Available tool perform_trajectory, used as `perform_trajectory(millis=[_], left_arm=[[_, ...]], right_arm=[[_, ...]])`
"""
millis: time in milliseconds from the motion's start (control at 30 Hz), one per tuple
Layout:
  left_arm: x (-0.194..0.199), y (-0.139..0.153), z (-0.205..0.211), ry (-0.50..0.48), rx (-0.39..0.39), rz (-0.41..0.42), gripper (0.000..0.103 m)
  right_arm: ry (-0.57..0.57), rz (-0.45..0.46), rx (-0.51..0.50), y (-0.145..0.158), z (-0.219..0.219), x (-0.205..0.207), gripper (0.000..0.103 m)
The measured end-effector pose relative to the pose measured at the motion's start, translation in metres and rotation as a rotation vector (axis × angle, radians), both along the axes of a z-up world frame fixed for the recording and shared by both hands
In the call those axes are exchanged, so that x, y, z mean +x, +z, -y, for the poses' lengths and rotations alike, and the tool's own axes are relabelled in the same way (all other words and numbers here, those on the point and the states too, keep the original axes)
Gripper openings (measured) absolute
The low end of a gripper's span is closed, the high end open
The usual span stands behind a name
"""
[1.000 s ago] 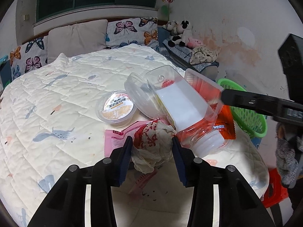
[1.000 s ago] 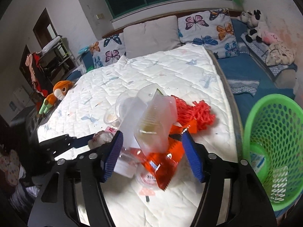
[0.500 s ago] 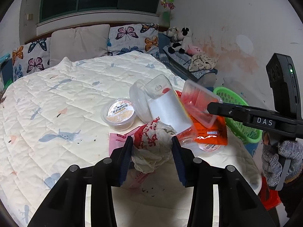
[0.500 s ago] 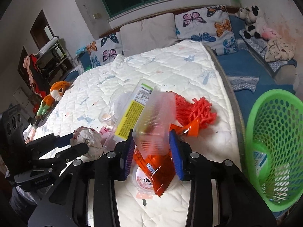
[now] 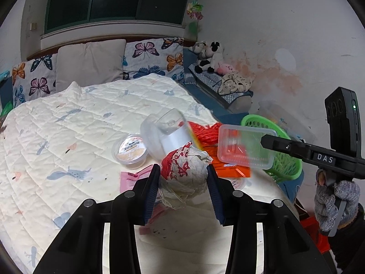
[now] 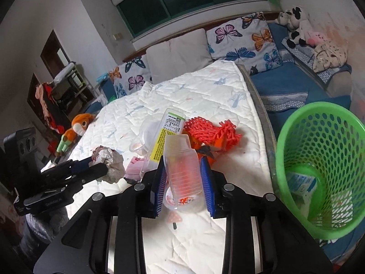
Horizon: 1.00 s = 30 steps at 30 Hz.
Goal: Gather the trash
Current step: 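Carry the clear container to the green basket and drop it with the right tool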
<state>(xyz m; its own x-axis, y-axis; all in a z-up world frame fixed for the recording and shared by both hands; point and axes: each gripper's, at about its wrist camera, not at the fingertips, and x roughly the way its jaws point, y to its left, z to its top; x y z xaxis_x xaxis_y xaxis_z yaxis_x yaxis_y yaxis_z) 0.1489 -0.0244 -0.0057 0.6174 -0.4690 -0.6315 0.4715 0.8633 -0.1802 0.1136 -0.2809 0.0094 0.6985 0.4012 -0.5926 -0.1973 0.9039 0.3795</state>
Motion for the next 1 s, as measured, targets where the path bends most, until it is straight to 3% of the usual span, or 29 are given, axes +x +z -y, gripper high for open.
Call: perform_trajectory(millis=[267, 700, 1000], left_arm=[[-0.005, 0.012, 0.030, -0.063, -0.012, 0.005, 0.040], [0.001, 0.016, 0.088, -0.154, -0.015, -0.012, 0.040], [0.008, 0.020, 0.134, -0.222, -0.009, -0.013, 0.040]], right_arm=[[-0.072, 0.006, 0.025, 0.005, 0.041, -0.021, 0.027], [-0.221, -0.027, 0.022, -0.013, 0.103, -0.040, 0.025], [-0.339, -0.059, -0.068, -0.025, 0.143, -0.044, 0.026]])
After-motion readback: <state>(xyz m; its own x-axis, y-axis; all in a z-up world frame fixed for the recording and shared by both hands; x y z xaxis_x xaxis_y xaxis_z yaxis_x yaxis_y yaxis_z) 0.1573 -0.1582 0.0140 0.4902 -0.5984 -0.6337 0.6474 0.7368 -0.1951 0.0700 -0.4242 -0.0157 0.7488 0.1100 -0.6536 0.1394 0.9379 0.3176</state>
